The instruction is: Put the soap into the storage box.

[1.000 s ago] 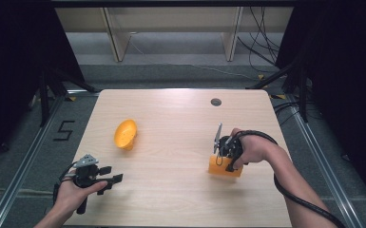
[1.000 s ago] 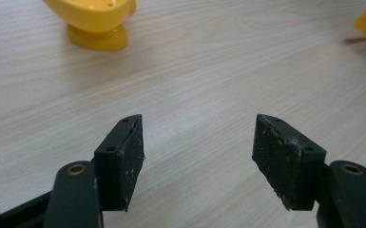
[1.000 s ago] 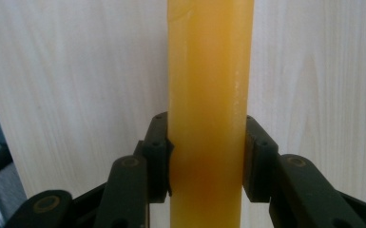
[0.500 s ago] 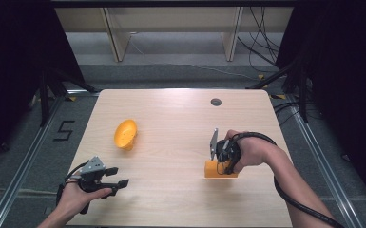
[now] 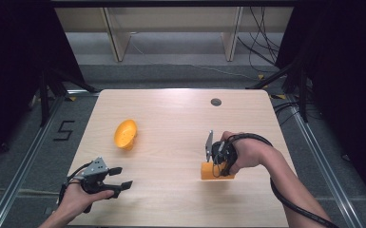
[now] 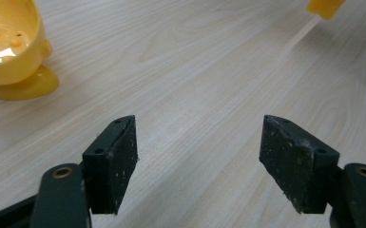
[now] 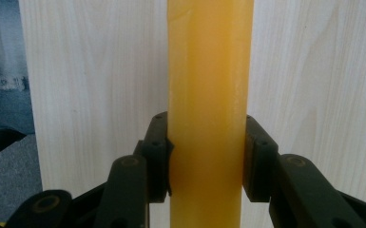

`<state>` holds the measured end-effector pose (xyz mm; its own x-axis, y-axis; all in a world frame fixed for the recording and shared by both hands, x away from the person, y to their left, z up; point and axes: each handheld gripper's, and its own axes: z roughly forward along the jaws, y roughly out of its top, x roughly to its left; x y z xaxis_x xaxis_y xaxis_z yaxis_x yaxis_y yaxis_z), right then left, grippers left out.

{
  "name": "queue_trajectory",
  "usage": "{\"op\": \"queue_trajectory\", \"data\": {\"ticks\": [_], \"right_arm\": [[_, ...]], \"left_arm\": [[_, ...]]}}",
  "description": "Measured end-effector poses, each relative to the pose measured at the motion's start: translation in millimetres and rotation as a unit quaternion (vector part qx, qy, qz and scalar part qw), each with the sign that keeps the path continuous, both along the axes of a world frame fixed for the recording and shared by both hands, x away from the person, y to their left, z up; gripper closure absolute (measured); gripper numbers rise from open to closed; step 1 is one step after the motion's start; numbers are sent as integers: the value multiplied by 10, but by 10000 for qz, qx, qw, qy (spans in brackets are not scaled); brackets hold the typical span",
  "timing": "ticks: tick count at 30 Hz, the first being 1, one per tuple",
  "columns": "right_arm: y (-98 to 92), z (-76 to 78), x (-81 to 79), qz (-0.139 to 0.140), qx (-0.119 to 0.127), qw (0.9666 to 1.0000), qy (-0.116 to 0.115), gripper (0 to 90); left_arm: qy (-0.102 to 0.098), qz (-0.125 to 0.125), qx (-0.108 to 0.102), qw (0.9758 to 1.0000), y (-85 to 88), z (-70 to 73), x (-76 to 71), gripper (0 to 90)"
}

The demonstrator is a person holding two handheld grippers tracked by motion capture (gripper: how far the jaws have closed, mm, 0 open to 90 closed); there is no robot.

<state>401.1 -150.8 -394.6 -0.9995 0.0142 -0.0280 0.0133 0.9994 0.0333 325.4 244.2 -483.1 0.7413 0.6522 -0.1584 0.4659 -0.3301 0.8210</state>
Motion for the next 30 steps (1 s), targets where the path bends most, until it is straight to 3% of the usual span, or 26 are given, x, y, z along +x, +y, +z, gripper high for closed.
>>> {"op": "queue_trajectory", "data": {"ticks": [2,3,4,5,10,11,12,13,16,17,19,20,26,28,30], "right_arm": [[14,5,7,120,-13,9999,3,620],[38,17,-22,20,1,10000,-25,620],[38,17,-22,20,1,10000,-25,620],[76,30,-45,3,-5,10000,-47,619],[139,53,-74,83,-37,9999,-54,619],[178,56,-56,365,18,9993,-73,619],[178,56,-56,365,18,9993,-73,619],[188,63,-89,146,-26,9999,-11,619],[260,56,-88,444,-9,9990,-41,619],[270,61,-118,224,-56,9997,11,619],[283,61,-121,236,-42,9997,11,619],[299,68,-128,228,-65,9997,2,619],[387,68,-136,239,-10,9997,76,619],[420,68,-135,209,-13,9997,113,619],[449,69,-120,305,-14,9995,65,619]], "left_arm": [[72,-10,26,10000,-8,10,-8,281],[10,-101,49,9999,-7,9,-1,279],[105,-70,-33,9999,-26,5,-14,279],[-5,-159,-15,9999,-26,-3,-12,280],[-117,-306,-70,9994,-21,12,-1,281],[-131,-282,-76,9995,-27,14,-6,281],[-124,-335,-103,9993,-30,11,-5,281],[-87,-352,-129,9993,-33,9,-9,281],[-115,-416,-68,9990,-25,20,-7,281],[-143,-416,-82,9990,-28,21,-10,282],[-117,-370,-117,9992,-43,25,-27,282],[-190,-492,-96,9986,-44,34,-20,282],[-282,-625,-176,9975,-124,52,-60,280],[-240,-568,-287,9977,-156,55,-82,280],[-357,-634,-214,9971,-158,69,-81,279]]}}
